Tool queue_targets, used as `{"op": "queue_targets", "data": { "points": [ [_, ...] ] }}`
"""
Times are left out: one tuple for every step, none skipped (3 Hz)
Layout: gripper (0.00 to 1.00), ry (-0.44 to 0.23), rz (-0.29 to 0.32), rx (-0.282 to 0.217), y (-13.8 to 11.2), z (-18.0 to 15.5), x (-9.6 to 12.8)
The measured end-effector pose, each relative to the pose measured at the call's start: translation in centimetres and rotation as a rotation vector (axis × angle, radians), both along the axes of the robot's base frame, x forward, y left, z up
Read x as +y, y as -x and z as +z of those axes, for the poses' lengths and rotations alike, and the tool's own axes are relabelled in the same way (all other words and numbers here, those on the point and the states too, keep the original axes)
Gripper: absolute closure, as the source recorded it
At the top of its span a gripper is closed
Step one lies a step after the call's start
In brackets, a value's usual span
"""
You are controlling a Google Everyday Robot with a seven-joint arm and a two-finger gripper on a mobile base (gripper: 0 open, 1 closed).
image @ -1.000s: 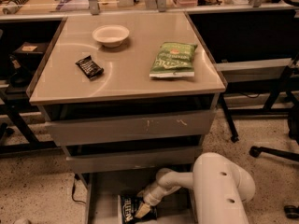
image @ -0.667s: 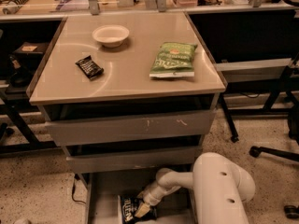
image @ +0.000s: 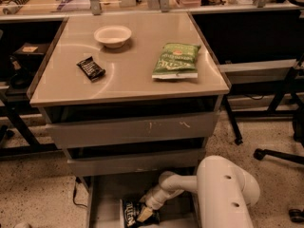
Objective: Pick blue chip bag from bottom drawer and place on counter
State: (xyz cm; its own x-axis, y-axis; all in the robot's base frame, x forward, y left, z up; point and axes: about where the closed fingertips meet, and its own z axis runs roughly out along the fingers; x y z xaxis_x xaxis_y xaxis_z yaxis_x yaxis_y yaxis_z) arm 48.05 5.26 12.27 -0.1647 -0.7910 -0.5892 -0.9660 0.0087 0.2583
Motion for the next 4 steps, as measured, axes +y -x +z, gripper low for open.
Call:
{"op": "queue_targets", "data": {
  "points": [
    [1.0, 0.006, -0.041, 0.01, 0.0, 1.7, -0.5],
    [1.0, 0.032, -0.097, 0.017, 0.1, 4.7, -1.6],
    [1.0, 0.036, -0.133, 0.034, 1.0, 8.1, -2.4],
    [1.0, 0.039, -0.161, 0.039, 2.1, 10.7, -3.5]
  ]
}}
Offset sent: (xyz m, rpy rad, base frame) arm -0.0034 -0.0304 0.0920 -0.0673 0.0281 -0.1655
